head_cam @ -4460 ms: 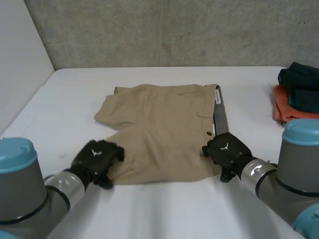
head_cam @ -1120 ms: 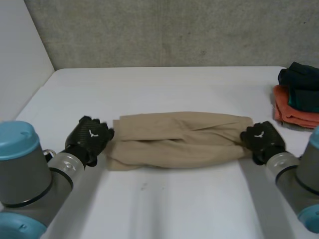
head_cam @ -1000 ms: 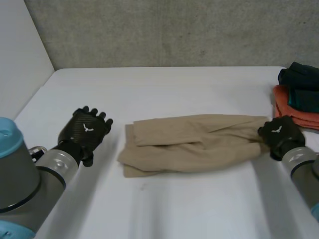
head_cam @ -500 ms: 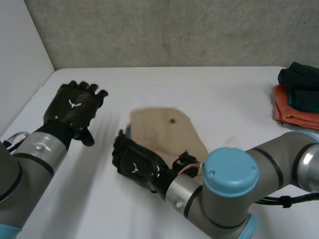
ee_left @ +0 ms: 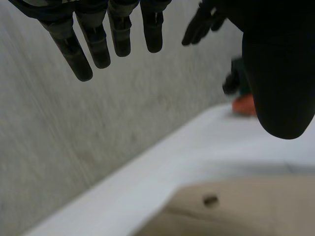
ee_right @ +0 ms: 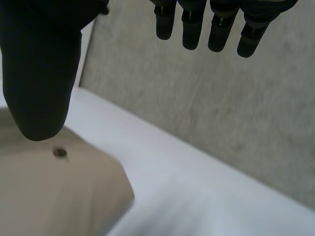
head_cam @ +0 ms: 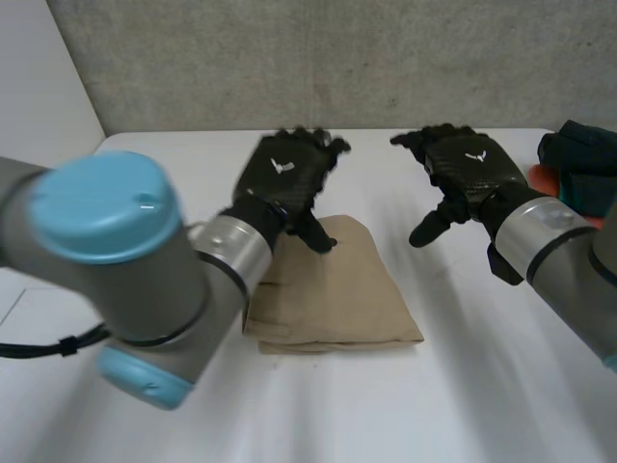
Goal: Fold the laundry.
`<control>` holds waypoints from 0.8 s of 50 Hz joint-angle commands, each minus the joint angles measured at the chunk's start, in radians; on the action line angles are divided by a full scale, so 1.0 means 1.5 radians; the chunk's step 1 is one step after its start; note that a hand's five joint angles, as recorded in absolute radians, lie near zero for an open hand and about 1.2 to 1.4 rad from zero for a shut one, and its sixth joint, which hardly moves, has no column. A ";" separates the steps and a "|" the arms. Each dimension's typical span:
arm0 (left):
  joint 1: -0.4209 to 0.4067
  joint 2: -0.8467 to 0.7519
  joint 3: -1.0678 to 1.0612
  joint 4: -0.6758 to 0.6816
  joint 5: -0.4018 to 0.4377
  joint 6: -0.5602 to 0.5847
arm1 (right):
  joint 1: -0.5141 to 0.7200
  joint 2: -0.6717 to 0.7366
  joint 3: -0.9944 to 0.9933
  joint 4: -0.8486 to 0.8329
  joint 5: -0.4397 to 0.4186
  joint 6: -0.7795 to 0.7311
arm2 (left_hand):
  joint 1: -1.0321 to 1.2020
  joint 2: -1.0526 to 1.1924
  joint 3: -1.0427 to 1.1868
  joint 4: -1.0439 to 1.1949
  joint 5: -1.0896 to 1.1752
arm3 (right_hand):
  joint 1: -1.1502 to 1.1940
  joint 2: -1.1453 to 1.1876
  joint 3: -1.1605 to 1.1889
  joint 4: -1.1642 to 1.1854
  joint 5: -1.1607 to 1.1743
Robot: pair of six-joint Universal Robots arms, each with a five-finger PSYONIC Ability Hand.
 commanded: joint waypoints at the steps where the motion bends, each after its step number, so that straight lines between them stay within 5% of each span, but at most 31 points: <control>1: -0.015 -0.111 0.077 -0.121 -0.140 0.005 | 0.001 0.145 -0.134 0.131 -0.015 -0.016 | -0.017 -0.012 -0.015 -0.011 -0.005 | -0.029 -0.023 -0.018 -0.018 -0.028; 9: 0.021 -0.119 -0.006 -0.128 -0.160 0.011 | 0.045 0.293 -0.234 0.213 -0.037 -0.023 | -0.030 -0.026 -0.029 -0.024 -0.018 | -0.029 -0.023 -0.018 -0.018 -0.028; 19: 0.040 -0.120 -0.060 -0.127 -0.086 0.023 | 0.053 0.358 -0.251 0.213 -0.009 -0.100 | -0.044 -0.039 -0.042 -0.038 -0.032 | -0.029 -0.023 -0.018 -0.018 -0.028; 27: 0.062 -0.073 -0.062 -0.129 -0.053 0.035 | 0.059 0.308 -0.233 0.185 0.073 -0.189 | -0.042 -0.037 -0.040 -0.036 -0.030 | -0.029 -0.023 -0.018 -0.018 -0.028; 40: 0.128 0.120 -0.011 -0.107 0.170 0.037 | 0.165 0.085 0.018 -0.018 0.125 -0.249 | -0.050 -0.045 -0.048 -0.044 -0.038 | -0.029 -0.023 -0.018 -0.018 -0.028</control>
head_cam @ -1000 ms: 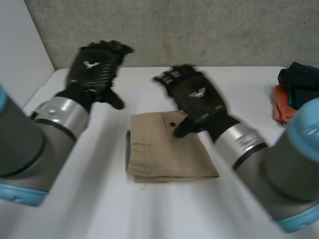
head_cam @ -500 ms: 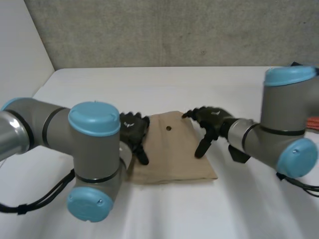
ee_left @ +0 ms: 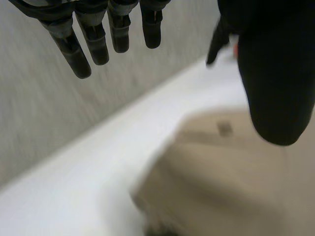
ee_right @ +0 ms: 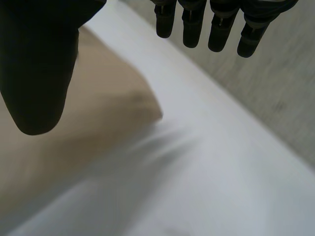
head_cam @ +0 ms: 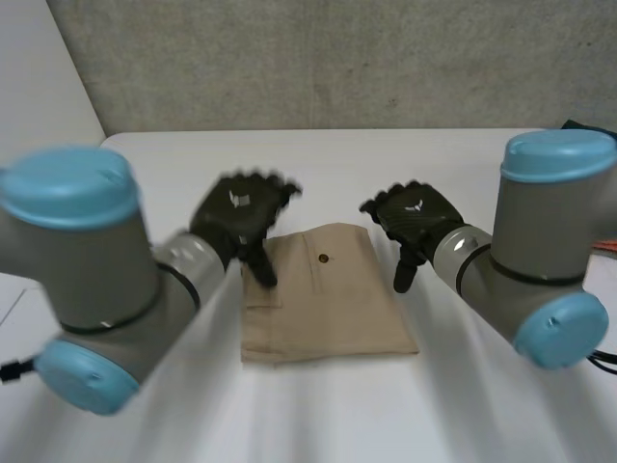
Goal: Fold the laundry.
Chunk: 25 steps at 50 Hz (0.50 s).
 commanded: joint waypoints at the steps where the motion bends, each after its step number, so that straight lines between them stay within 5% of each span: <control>1: 0.041 0.067 0.045 0.005 0.139 -0.005 | 0.074 -0.094 0.173 -0.126 0.037 -0.024 | -0.019 -0.018 -0.026 -0.023 -0.025 | -0.018 -0.011 -0.018 -0.018 -0.027; 10: 0.047 0.082 0.072 -0.050 0.373 -0.050 | 0.171 -0.032 0.318 -0.317 0.071 -0.017 | -0.017 -0.016 -0.024 -0.021 -0.023 | -0.018 -0.011 -0.018 -0.018 -0.027; 25: 0.044 0.080 0.060 -0.052 0.405 -0.055 | 0.174 0.138 0.247 -0.536 0.145 -0.062 | -0.007 -0.006 -0.015 -0.012 -0.013 | -0.018 -0.011 -0.018 -0.018 -0.027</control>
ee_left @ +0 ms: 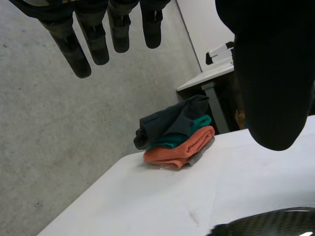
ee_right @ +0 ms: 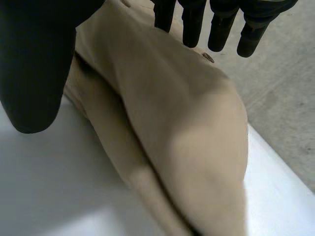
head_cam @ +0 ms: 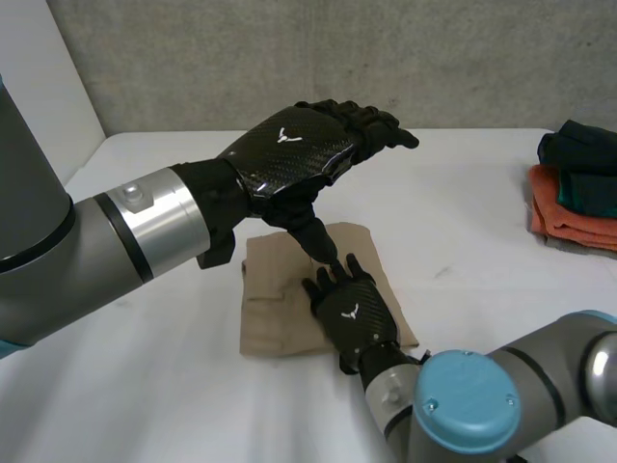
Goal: Fold the laundry.
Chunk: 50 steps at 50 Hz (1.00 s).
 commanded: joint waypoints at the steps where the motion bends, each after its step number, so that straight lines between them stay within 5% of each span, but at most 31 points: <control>1: -0.002 -0.002 -0.010 0.002 -0.007 0.000 | -0.008 0.058 -0.063 -0.048 0.009 -0.029 | -0.007 -0.006 -0.015 -0.009 -0.013 | -0.018 -0.011 -0.018 -0.018 -0.027; 2: -0.002 -0.002 -0.011 0.002 -0.007 0.000 | -0.008 0.059 -0.069 -0.049 0.009 -0.031 | -0.007 -0.006 -0.015 -0.009 -0.013 | -0.018 -0.011 -0.018 -0.018 -0.027; 6: -0.002 -0.002 -0.014 0.004 -0.007 0.000 | -0.011 0.056 -0.085 -0.054 -0.008 -0.026 | -0.007 -0.006 -0.015 -0.009 -0.013 | 0.795 0.801 0.794 0.794 0.786; 18: 0.001 0.032 0.010 0.007 -0.018 -0.001 | -0.091 -0.043 -0.170 -0.083 -0.039 -0.030 | -0.007 -0.006 -0.015 -0.009 -0.013 | 0.797 0.803 0.796 0.796 0.788; 25: 0.000 0.063 0.044 0.008 -0.054 -0.022 | -0.201 -0.080 -0.311 0.016 -0.074 -0.025 | -0.007 -0.006 -0.015 -0.009 -0.013 | 0.797 0.803 0.796 0.796 0.788; 39: 0.001 0.087 0.047 0.049 -0.070 -0.086 | -0.562 -0.073 -0.586 0.097 -0.374 0.075 | -0.005 -0.004 -0.013 -0.007 -0.012 | 0.797 0.803 0.796 0.796 0.788; 44: 0.003 0.078 0.039 0.052 -0.069 -0.087 | -0.696 0.031 -0.656 0.071 -0.488 0.238 | -0.005 -0.004 -0.013 -0.007 -0.012 | 0.797 0.803 0.796 0.796 0.788; 50: -0.002 0.059 0.030 0.052 -0.069 -0.085 | -0.775 0.149 -0.680 0.045 -0.618 0.304 | -0.005 -0.004 -0.013 -0.007 -0.012 | 0.797 0.803 0.796 0.796 0.788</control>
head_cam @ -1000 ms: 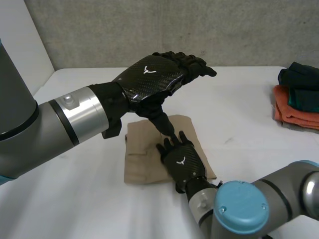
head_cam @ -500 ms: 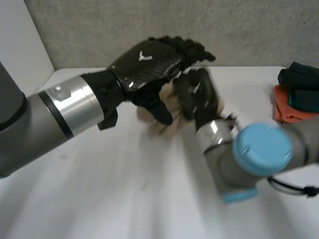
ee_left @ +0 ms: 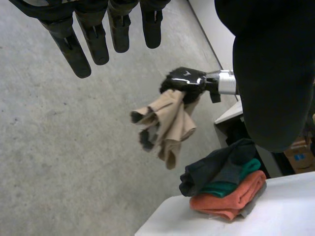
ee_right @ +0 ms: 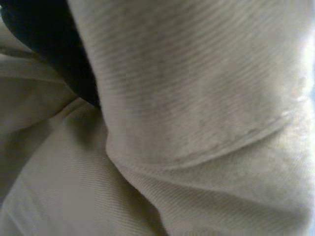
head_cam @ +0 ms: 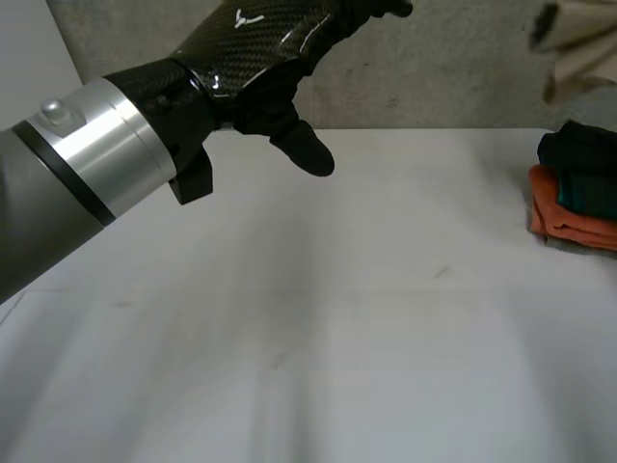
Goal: Fold the laundry.
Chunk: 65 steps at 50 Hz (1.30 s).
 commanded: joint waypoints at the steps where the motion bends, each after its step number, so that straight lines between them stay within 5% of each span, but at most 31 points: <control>1: -0.006 -0.029 -0.009 -0.001 -0.001 0.004 | -0.096 0.143 -0.028 -0.033 -0.146 0.087 | -0.005 -0.004 -0.013 -0.007 -0.012 | 0.236 0.163 0.148 0.134 0.187; 8: -0.007 -0.060 -0.030 0.002 -0.001 0.003 | -0.140 0.271 0.007 -0.066 -0.224 0.045 | -0.003 -0.002 -0.011 -0.005 -0.010 | 0.236 0.163 0.148 0.134 0.187; 18: -0.008 -0.069 -0.043 0.004 -0.001 0.008 | -0.163 0.281 0.039 -0.072 -0.221 -0.008 | -0.003 -0.002 -0.011 -0.005 -0.010 | 0.215 0.142 0.127 0.113 0.167; 22: -0.009 -0.064 -0.035 0.004 -0.001 0.005 | -0.158 0.229 0.070 -0.063 -0.206 -0.005 | -0.001 0.000 -0.009 -0.003 -0.008 | -0.391 -0.463 -0.478 -0.492 -0.439; 23: -0.009 -0.064 -0.034 0.004 -0.001 0.005 | -0.157 0.205 0.090 -0.043 -0.189 -0.003 | -0.001 0.000 -0.009 -0.003 -0.008 | -0.579 -0.652 -0.667 -0.681 -0.627; 35: -0.053 -0.059 -0.021 0.003 -0.001 0.005 | -0.174 -0.012 0.215 0.186 -0.075 -0.020 | -0.001 0.000 -0.009 -0.003 -0.008 | -0.579 -0.652 -0.667 -0.681 -0.627; 41: -0.054 -0.059 -0.022 0.003 -0.003 0.003 | -0.261 -0.128 0.237 0.330 -0.031 -0.044 | -0.001 0.000 -0.009 -0.003 -0.008 | -0.579 -0.652 -0.667 -0.681 -0.627; 48: -0.055 -0.059 -0.021 0.003 -0.003 0.001 | -0.317 -0.140 0.160 0.453 0.122 -0.266 | -0.001 0.000 -0.009 -0.003 -0.008 | -0.579 -0.652 -0.667 -0.681 -0.627; 50: -0.056 -0.058 -0.011 0.004 -0.003 0.000 | -0.316 -0.142 0.112 0.440 0.226 -0.336 | 0.001 0.002 -0.007 -0.001 -0.006 | -0.579 -0.652 -0.667 -0.681 -0.627; 54: -0.066 -0.054 0.047 0.008 -0.006 -0.011 | -0.248 -0.144 0.050 0.369 0.341 -0.351 | 0.005 0.005 -0.003 0.003 -0.002 | -0.579 -0.652 -0.667 -0.681 -0.627; 60: -0.061 -0.049 0.168 0.009 -0.077 -0.072 | -0.075 -0.218 0.069 0.215 0.339 -0.285 | 0.001 0.002 -0.007 -0.001 -0.006 | -0.579 -0.652 -0.667 -0.681 -0.627; 65: 0.002 -0.029 0.221 0.001 -0.212 -0.091 | 0.063 -0.303 0.174 0.138 0.277 -0.214 | 0.003 0.003 -0.005 0.001 -0.004 | -0.579 -0.652 -0.667 -0.681 -0.627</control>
